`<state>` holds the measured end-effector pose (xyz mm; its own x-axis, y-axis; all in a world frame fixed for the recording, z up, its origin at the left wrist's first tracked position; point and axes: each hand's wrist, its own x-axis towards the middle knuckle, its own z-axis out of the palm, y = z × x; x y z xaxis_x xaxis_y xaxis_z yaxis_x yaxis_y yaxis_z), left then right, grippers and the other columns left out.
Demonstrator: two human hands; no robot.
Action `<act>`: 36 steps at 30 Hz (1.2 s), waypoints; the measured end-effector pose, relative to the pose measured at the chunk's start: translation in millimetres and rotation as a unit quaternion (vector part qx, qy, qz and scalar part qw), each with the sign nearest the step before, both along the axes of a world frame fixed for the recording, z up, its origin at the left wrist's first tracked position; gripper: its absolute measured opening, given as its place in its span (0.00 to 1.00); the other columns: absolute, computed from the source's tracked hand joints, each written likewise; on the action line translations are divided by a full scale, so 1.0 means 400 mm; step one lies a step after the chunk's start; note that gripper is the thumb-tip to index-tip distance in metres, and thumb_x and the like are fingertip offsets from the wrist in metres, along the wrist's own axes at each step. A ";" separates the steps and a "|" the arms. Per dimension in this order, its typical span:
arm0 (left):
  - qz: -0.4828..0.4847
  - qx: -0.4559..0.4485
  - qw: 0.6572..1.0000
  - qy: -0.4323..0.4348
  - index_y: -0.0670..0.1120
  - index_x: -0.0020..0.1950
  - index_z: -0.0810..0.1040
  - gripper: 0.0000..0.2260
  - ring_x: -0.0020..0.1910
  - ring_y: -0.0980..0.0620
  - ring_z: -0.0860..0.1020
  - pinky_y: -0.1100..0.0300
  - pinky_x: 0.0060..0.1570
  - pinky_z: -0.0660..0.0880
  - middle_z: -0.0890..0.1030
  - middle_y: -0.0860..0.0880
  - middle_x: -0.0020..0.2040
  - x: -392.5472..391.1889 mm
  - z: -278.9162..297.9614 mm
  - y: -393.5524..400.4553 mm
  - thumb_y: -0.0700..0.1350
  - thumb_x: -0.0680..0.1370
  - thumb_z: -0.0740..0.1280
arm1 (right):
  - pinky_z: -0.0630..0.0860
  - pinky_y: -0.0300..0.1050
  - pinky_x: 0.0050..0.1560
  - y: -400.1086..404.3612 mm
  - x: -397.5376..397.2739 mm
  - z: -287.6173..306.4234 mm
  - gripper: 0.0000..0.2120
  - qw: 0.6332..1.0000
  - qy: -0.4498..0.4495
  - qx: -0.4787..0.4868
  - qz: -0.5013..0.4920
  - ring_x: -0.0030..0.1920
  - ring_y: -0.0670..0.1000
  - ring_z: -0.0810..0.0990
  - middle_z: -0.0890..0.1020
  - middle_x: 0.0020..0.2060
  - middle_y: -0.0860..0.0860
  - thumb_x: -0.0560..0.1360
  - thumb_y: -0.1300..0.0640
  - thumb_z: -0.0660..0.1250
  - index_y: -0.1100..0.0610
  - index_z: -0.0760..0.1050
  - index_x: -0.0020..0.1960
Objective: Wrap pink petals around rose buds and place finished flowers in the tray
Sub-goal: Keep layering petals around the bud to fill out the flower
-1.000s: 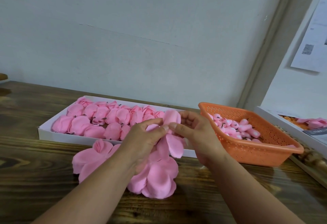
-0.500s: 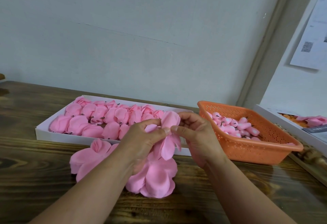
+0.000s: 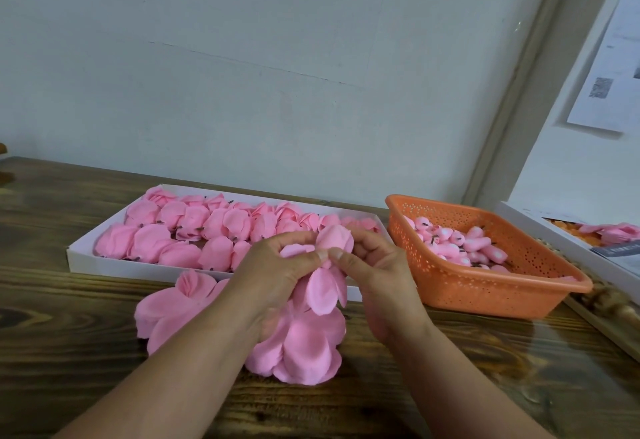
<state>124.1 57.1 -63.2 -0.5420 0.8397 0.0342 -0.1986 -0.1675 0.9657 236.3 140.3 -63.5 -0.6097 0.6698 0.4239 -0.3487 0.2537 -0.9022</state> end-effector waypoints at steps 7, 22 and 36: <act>-0.010 -0.013 0.985 -0.170 0.33 0.53 0.77 0.07 0.40 0.43 0.79 0.48 0.52 0.75 0.79 0.38 0.39 0.012 -0.004 0.006 0.33 0.77 0.64 | 0.78 0.55 0.48 0.001 -0.016 -0.026 0.06 0.991 0.003 -0.035 -0.131 0.44 0.59 0.81 0.83 0.43 0.61 0.73 0.68 0.67 0.63 0.78 0.49; 0.153 -0.061 0.976 0.139 0.48 0.41 0.83 0.08 0.43 0.50 0.82 0.56 0.41 0.79 0.84 0.46 0.40 0.018 0.001 -0.003 0.44 0.78 0.67 | 0.79 0.50 0.50 -0.007 0.006 -0.003 0.08 0.992 -0.093 0.078 0.015 0.47 0.53 0.80 0.82 0.46 0.56 0.70 0.62 0.68 0.55 0.80 0.49; 0.046 -0.030 0.983 0.176 0.50 0.40 0.85 0.12 0.35 0.65 0.80 0.74 0.30 0.71 0.84 0.56 0.36 0.036 0.004 -0.012 0.47 0.79 0.64 | 0.80 0.46 0.48 0.010 0.020 0.001 0.10 0.997 -0.057 0.041 -0.031 0.44 0.53 0.82 0.84 0.43 0.58 0.71 0.73 0.67 0.63 0.81 0.49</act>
<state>138.5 52.3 -61.6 -0.5796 0.7935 0.1855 0.1623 -0.1107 0.9805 244.2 144.4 -63.3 -0.6157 0.6735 0.4091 -0.2256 0.3468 -0.9104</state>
